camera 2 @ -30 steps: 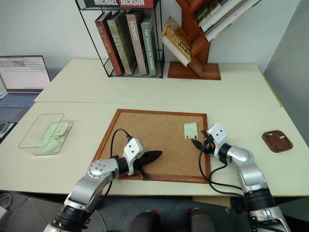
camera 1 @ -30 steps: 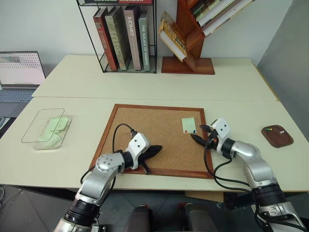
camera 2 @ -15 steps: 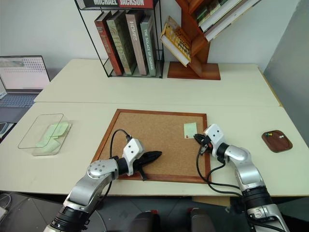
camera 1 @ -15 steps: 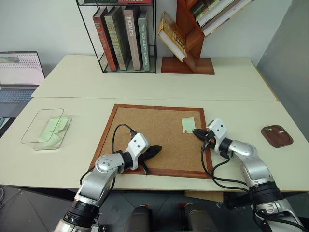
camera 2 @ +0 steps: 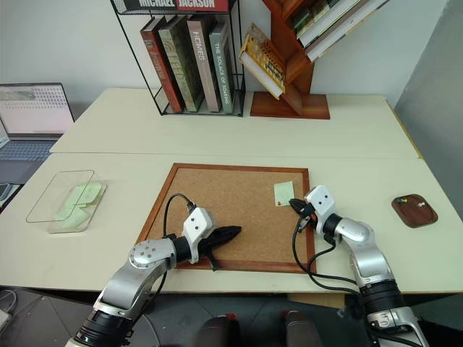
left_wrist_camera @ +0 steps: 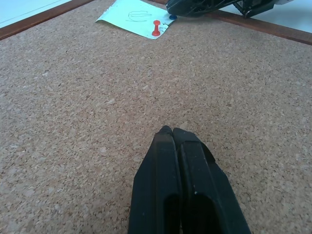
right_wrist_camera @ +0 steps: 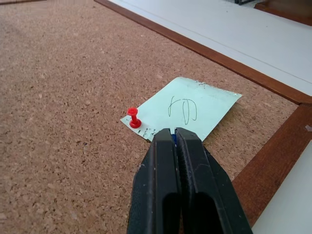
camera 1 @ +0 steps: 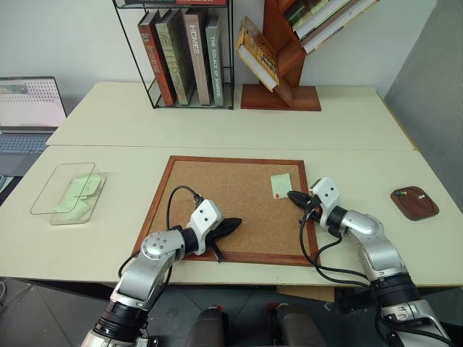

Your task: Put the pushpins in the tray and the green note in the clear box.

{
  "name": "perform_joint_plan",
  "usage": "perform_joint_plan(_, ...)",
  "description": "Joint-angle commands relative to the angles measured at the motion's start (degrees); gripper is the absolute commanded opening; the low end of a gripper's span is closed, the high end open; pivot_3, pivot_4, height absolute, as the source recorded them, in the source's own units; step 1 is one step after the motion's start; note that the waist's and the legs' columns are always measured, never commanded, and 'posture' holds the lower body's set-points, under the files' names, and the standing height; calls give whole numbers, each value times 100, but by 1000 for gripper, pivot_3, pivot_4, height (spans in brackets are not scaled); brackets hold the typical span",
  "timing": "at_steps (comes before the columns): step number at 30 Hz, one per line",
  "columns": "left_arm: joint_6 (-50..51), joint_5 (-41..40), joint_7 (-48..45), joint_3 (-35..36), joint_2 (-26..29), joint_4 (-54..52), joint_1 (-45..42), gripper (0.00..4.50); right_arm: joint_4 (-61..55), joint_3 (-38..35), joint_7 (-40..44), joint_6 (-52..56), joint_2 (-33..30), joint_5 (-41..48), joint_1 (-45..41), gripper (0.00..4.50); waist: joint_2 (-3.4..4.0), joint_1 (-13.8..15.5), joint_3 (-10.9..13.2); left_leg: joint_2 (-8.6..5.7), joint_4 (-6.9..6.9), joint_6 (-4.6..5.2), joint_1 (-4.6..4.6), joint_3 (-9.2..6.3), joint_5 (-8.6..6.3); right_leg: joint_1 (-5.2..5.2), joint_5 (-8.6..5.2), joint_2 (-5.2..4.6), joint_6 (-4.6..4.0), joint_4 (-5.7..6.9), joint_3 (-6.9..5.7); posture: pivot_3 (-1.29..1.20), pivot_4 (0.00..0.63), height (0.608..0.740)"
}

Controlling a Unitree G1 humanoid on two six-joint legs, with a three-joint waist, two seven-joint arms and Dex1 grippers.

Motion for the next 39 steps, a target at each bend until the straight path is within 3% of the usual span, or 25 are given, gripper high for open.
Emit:
perform_joint_plan(1,134,132,-52,-200,66,141,175,0,-469,-223,24,-151,8,261,0,31,0,4,0,0,0,0,0,-1,0,1,0,0,0,0,-1,0,150,740)
perform_joint_plan(11,103,151,-62,-247,69,138,192,0,-968,-832,-236,338,-195,672,251,31,-1,11,-1,-4,1,0,0,0,0,2,0,-10,0,-1,-1,0,150,740)
perform_joint_plan(23,-12,189,-103,-305,42,285,119,0,-47,-2451,-2435,325,-1217,-520,805,31,8,13,-5,-5,-1,0,3,8,0,2,-1,-14,-2,-2,4,0,150,740)
perform_joint_plan(30,-74,200,-119,-334,45,334,93,0,494,-2659,-3026,300,-1403,-803,1085,31,9,21,-7,-14,0,0,0,11,0,5,-4,-15,-4,-7,6,0,150,740)
perform_joint_plan(38,-88,211,-113,-334,49,367,94,0,668,-2589,-2997,439,-1443,-753,1120,31,15,18,-11,-14,2,1,4,10,0,7,-6,-15,-8,-5,6,0,150,740)
perform_joint_plan(39,-89,212,-112,-334,48,370,91,0,681,-2595,-2997,481,-1432,-732,1105,237,14,17,-11,-14,2,1,4,10,0,7,-6,-15,-8,-5,6,0,150,740)
